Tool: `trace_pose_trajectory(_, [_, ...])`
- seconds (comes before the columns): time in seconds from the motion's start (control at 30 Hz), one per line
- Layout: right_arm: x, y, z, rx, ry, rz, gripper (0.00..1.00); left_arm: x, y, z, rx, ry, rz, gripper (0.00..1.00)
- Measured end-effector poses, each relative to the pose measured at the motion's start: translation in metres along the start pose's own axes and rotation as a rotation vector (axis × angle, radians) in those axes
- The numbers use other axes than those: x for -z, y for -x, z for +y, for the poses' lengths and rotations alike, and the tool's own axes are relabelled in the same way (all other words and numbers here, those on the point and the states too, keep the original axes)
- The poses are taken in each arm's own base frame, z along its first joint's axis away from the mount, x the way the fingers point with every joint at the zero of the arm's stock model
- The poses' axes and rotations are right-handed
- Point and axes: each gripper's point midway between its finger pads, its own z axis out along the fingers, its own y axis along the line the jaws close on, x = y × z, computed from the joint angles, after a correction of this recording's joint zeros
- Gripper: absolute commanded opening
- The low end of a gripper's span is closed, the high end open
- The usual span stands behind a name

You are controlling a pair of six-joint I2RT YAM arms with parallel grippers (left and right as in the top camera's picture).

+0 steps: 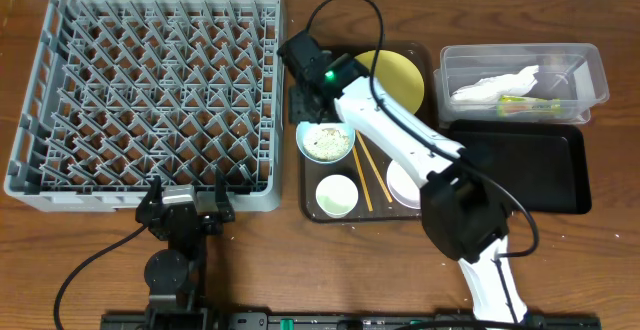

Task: Sort waste into correct bins and load items into the dishwasher
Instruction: 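Move the right gripper to the light-blue bowl and grip its rim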

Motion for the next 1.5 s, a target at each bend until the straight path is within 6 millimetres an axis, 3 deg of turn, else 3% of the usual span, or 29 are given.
trace_pose_trajectory(0.37, [-0.032,-0.017,0.002,-0.002,-0.036,0.042,0.60,0.000,0.000,0.000,0.000,0.000,0.000,0.99])
trace_pose_trajectory(0.6, [-0.040,-0.023,0.002,-0.004,-0.038,0.066,0.49,0.000,0.000,0.000,0.000,0.000,0.000,0.99])
trace_pose_trajectory(0.87, [-0.039,-0.037,-0.004,0.010,-0.052,0.127,0.25,0.000,0.000,0.000,0.000,0.000,0.000,0.99])
trace_pose_trajectory(1.5, [-0.031,-0.069,-0.025,0.188,-0.111,0.275,0.10,0.000,0.000,0.000,0.000,0.000,0.000,0.99])
